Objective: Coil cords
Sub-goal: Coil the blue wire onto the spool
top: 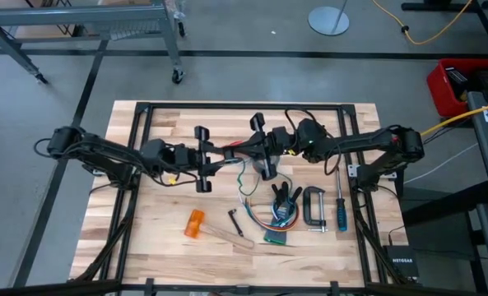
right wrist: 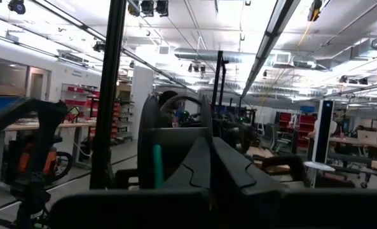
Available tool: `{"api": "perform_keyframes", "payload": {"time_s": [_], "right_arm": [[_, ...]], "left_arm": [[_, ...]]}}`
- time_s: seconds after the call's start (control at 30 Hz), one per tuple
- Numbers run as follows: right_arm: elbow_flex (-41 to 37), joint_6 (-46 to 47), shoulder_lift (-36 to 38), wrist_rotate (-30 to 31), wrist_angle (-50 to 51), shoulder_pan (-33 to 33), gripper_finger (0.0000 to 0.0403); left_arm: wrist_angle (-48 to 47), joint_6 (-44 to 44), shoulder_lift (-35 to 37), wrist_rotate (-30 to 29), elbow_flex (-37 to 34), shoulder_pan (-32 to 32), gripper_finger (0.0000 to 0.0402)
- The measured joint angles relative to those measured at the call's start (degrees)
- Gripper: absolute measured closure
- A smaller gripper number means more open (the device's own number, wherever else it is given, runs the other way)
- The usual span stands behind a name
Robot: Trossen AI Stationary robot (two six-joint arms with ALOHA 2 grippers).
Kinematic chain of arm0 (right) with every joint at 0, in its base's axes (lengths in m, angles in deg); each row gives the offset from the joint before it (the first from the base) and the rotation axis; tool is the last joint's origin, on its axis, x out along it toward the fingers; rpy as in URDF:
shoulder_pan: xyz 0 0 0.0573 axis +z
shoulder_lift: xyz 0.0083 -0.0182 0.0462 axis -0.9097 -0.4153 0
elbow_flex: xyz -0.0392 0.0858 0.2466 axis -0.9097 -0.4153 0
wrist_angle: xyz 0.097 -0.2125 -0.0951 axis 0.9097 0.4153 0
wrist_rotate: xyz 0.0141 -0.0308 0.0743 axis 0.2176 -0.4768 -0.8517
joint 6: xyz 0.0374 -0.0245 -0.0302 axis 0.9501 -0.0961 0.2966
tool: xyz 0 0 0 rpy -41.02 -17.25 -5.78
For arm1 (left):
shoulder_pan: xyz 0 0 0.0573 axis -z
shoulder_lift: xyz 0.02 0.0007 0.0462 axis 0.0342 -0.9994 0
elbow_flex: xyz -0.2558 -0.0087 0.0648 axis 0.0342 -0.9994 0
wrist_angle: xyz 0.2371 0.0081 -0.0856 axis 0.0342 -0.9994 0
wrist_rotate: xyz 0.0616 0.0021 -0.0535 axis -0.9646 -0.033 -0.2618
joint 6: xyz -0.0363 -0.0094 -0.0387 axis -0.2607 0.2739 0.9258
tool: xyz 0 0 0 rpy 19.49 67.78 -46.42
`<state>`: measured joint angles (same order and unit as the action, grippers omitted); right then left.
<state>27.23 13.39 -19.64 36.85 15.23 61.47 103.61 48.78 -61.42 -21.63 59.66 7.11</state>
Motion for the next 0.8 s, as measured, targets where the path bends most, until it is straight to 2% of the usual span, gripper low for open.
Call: {"api": "perform_keyframes", "payload": {"time_s": [0.27, 0.57, 0.8], "right_arm": [[0.0, 0.3, -1.6, -0.4, -1.8, 0.3, 0.04], [0.0, 0.4, -1.6, -1.4, -2.3, 0.3, 0.04], [0.0, 0.4, -1.6, -1.4, -3.2, 0.3, 0.0401]], "left_arm": [[0.0, -0.2, -3.4, -0.1, 1.8, 0.0, 0.0294], [0.0, 0.7, -3.3, -0.2, 1.8, 0.1, 0.0391], [0.4, 0.5, -3.3, -0.2, 1.9, 0.2, 0.04]]}}
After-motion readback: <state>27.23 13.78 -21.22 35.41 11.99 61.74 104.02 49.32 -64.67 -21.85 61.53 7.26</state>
